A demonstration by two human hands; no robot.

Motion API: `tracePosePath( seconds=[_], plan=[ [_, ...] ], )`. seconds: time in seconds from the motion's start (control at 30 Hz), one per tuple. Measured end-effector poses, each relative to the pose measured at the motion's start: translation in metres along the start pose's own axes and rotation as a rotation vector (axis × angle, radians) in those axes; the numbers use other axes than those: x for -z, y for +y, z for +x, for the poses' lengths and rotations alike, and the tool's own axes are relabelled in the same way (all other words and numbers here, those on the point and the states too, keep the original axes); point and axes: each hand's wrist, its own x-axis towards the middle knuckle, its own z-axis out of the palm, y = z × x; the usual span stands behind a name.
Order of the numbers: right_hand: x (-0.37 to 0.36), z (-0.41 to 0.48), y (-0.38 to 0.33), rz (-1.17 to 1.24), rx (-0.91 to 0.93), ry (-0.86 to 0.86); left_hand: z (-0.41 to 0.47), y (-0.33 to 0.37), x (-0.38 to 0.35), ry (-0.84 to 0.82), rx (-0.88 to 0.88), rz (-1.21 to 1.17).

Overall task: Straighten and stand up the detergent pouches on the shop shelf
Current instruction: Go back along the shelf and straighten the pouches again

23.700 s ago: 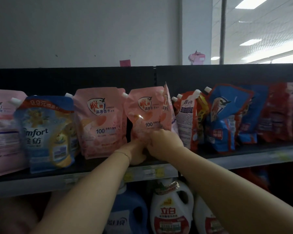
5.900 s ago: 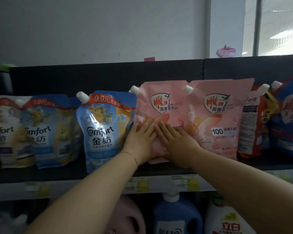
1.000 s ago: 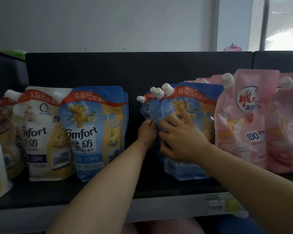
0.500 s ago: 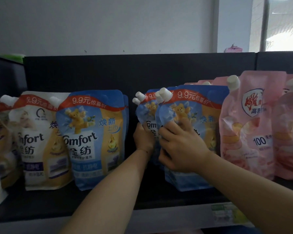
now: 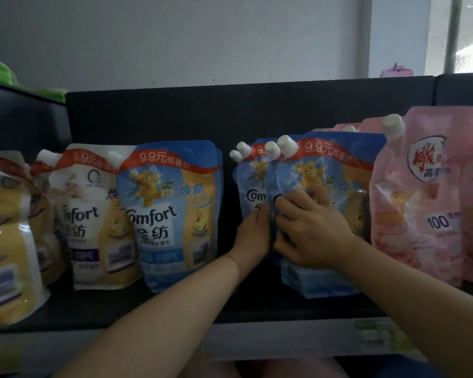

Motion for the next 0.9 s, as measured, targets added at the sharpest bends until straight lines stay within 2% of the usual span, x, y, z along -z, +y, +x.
tracePosePath(
  seconds=[0.1,0.23,0.53,0.63,0.77,0.9],
  plan=[
    [0.004,-0.001,-0.002,-0.017,0.002,-0.002,-0.015,0.012,0.000,-0.030,-0.089,-0.176],
    [0.010,-0.001,-0.004,-0.032,0.002,0.021,-0.015,0.017,0.001,0.052,-0.118,-0.073],
    [0.023,0.004,-0.015,-0.048,0.034,0.060,-0.026,0.017,0.009,0.219,-0.100,-0.194],
    [0.024,0.010,-0.023,-0.017,0.033,0.069,-0.025,0.011,0.021,0.288,-0.110,-0.096],
    [0.021,0.019,-0.031,0.000,0.020,0.025,-0.021,0.003,0.039,0.183,-0.141,0.019],
    [0.018,0.029,-0.041,-0.012,-0.010,-0.045,-0.025,-0.004,0.048,-0.008,-0.001,0.031]
  ],
)
